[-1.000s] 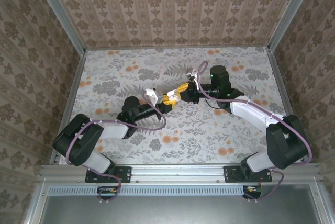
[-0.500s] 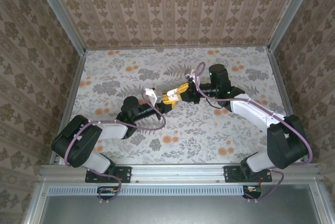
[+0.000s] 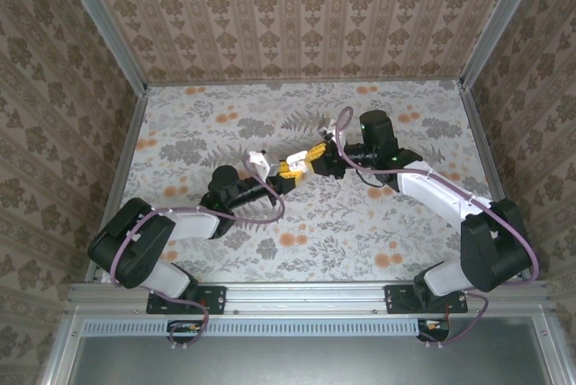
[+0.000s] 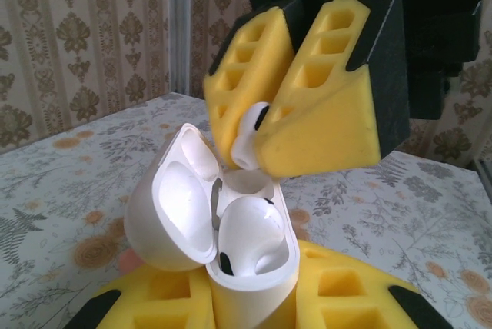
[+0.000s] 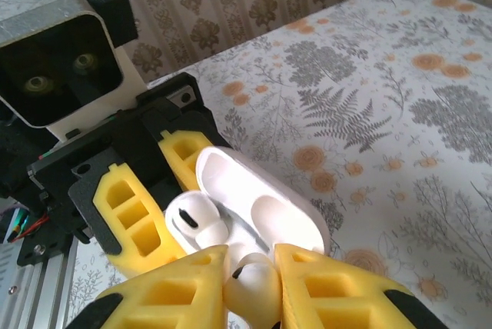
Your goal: Insert the wireless bluetooth earbuds into the charging case
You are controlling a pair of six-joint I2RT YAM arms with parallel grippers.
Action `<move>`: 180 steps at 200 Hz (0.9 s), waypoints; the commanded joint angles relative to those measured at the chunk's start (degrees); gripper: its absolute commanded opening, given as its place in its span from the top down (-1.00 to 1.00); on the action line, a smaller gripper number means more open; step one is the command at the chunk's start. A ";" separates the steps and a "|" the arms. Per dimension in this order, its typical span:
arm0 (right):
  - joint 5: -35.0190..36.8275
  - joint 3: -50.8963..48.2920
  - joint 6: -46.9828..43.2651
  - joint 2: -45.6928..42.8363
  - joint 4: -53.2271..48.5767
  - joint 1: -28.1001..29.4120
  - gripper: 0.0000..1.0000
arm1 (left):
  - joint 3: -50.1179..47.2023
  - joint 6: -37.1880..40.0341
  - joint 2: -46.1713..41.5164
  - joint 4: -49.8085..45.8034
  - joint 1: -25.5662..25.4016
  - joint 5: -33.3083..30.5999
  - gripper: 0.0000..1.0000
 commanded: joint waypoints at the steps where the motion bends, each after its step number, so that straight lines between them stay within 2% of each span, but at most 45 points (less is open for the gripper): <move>1: 2.66 1.12 2.80 -3.02 -7.90 -0.74 0.56 | -1.56 0.17 -2.82 -0.11 0.14 -3.87 0.90; 42: 8.14 -2.64 8.65 -5.31 -20.49 -0.66 0.56 | -5.32 5.02 -7.74 -7.72 0.22 -8.52 0.90; 87: 13.50 -9.68 20.12 -2.94 -19.34 -0.54 0.56 | -7.13 8.12 -12.96 -16.15 0.23 -10.54 0.90; 99: 15.07 -10.52 22.04 0.14 -19.27 -0.39 0.56 | -7.48 8.44 -14.27 -17.48 0.23 -10.97 0.90; 180: 26.62 -6.84 23.62 9.93 -27.75 3.42 0.55 | -8.15 9.94 -18.01 -21.74 0.32 -11.95 0.90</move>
